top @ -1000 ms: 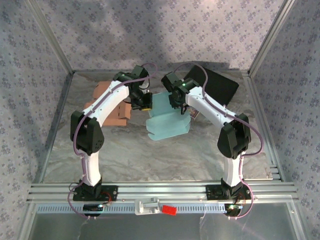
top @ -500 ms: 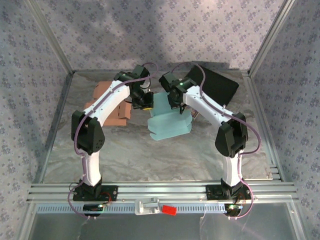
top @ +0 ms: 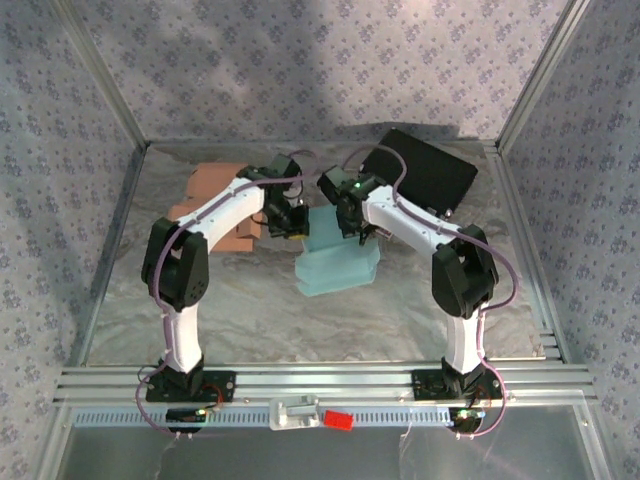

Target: Fold the paper box

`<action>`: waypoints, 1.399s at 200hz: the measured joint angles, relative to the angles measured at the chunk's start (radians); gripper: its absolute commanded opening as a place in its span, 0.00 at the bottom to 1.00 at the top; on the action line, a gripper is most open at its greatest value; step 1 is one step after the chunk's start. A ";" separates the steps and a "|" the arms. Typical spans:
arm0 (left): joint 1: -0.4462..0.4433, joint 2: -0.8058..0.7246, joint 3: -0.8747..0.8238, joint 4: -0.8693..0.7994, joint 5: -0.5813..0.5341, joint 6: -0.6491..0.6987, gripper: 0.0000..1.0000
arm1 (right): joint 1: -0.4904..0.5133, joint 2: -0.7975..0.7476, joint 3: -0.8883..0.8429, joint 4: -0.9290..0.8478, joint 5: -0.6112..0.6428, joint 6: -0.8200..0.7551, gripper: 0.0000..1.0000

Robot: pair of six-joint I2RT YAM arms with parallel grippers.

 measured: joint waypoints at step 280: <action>0.095 -0.233 -0.615 0.735 0.321 -0.089 0.31 | -0.029 -0.013 -0.266 0.184 -0.166 0.095 0.00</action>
